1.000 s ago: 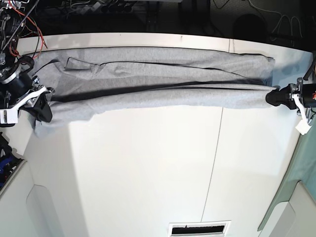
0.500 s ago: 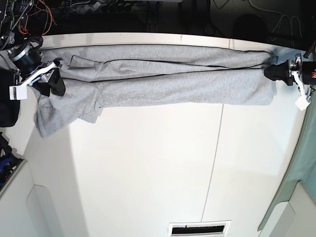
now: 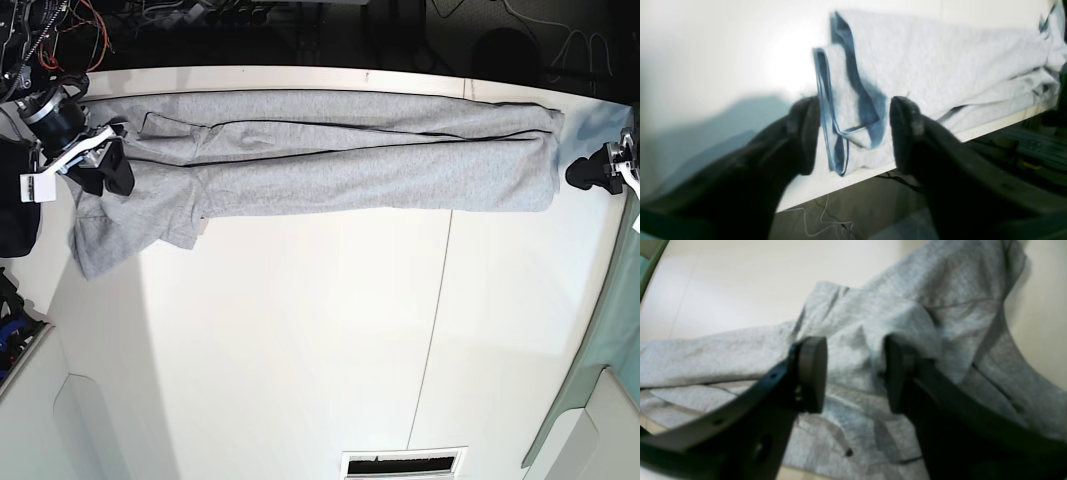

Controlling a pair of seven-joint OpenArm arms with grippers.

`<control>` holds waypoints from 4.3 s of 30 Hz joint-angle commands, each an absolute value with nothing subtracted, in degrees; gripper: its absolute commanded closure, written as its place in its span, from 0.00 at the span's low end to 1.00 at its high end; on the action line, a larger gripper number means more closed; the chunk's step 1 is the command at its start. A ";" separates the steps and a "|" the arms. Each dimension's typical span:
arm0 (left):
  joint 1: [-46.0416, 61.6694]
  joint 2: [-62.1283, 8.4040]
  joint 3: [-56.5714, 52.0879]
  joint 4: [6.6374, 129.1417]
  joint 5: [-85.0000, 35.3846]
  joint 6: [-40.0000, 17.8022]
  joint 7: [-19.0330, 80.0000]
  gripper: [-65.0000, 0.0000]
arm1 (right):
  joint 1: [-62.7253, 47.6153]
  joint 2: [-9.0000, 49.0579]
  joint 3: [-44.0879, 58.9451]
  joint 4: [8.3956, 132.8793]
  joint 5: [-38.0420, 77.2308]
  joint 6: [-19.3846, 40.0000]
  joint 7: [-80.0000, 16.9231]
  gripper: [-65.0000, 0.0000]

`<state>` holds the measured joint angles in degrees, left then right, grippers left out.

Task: Layout the t-shirt on the table in an organized manner, then fold the t-shirt properly
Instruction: 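Release and regrasp the folded strip ends with both grippers, then lift the strip end with the left gripper and fold it toward the right gripper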

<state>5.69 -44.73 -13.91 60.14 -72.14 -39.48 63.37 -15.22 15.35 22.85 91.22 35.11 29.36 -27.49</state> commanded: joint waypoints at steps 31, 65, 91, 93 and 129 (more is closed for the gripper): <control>9.04 -35.11 -14.15 60.80 -59.37 -40.00 56.97 0.43 | -14.66 13.93 23.22 92.16 36.27 29.85 -26.17 0.57; 9.52 -31.09 -14.74 94.19 -67.05 -40.00 59.81 1.00 | -14.44 13.93 23.24 92.16 38.57 29.85 -25.91 0.57; 9.82 -14.33 3.95 98.30 -54.50 -40.00 52.95 0.50 | -9.74 14.31 27.11 81.82 34.30 28.29 -24.86 0.30; 9.85 -14.35 2.20 98.98 -54.50 -40.00 52.97 0.50 | -6.98 14.33 25.98 75.59 34.22 30.24 -24.84 0.30; 17.30 -15.44 -18.74 83.42 -48.86 -40.00 47.57 0.50 | -5.10 12.34 20.82 100.09 44.07 33.21 -33.63 1.00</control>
